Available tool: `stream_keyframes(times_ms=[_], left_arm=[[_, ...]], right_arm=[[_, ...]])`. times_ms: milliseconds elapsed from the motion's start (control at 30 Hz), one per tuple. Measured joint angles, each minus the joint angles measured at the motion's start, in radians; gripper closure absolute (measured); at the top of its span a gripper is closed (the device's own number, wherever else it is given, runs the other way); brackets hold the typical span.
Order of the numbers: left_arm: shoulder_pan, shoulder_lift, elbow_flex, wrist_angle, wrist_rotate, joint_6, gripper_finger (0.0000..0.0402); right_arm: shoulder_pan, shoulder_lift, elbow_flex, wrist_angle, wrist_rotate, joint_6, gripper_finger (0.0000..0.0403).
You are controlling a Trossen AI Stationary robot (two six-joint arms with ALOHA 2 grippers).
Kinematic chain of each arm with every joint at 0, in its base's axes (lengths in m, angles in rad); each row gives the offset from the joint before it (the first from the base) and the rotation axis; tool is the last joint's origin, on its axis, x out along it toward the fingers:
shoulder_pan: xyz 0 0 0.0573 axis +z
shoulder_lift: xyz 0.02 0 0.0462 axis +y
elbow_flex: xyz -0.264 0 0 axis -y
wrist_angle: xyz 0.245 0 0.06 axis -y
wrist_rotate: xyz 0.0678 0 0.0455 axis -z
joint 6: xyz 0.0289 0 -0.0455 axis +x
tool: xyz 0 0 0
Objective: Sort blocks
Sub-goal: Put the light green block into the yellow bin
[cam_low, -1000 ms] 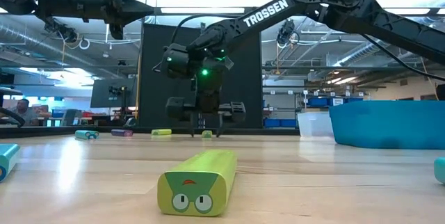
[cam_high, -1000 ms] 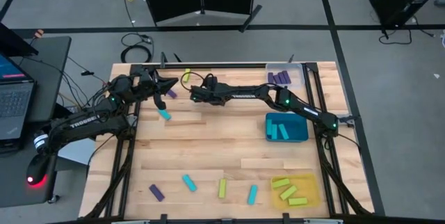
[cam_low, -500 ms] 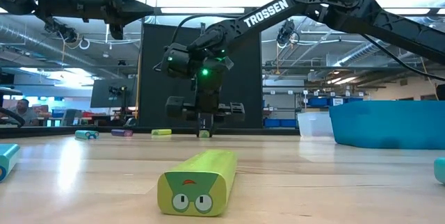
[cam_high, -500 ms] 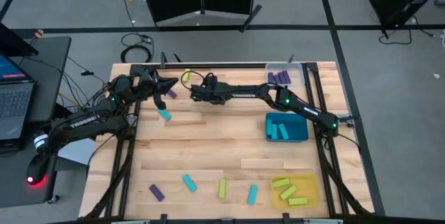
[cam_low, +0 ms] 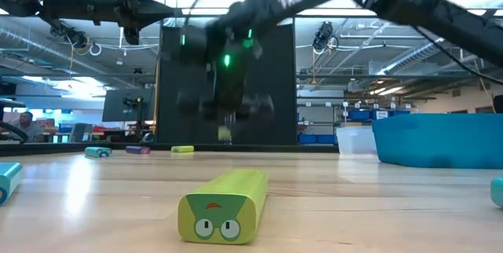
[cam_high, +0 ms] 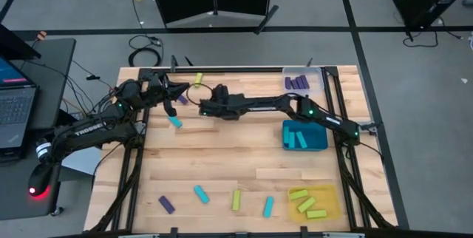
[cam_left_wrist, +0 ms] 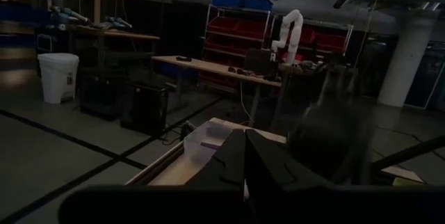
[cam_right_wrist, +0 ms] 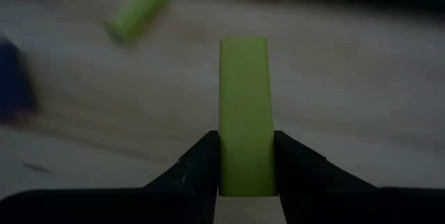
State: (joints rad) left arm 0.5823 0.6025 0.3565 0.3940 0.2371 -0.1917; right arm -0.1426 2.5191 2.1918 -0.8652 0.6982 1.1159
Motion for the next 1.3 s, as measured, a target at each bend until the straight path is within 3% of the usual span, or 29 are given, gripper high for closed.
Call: stream_keyframes(times_ms=[300,467,633,767,967,1300], left_arm=[[0.0,0.0,0.0,-0.029,-0.01,0.0,0.0387],[0.0,0.0,0.0,-0.065,-0.033,-0.004,0.0387],[0.0,0.0,0.0,-0.084,-0.048,-0.003,0.0387],[0.0,0.001,0.0,-0.086,-0.06,-0.019,0.0387],[-0.002,0.05,0.0,-0.101,-0.028,-0.063,0.0387],[-0.018,0.249,0.0,-0.061,0.136,-0.129,0.0387]], right_arm=[[0.086,-0.203,0.002,-0.169,0.199,-0.046,0.0282],[0.182,-0.315,0.005,-0.377,0.222,-0.082,0.0282],[0.349,-0.383,0.005,-0.618,0.215,-0.034,0.0282],[0.487,-0.416,-0.005,-0.697,0.125,0.024,0.0282],[0.682,-0.428,-0.031,-0.703,-0.125,0.101,0.0282],[0.904,-0.428,-0.031,-0.706,-0.441,0.499,0.0282]])
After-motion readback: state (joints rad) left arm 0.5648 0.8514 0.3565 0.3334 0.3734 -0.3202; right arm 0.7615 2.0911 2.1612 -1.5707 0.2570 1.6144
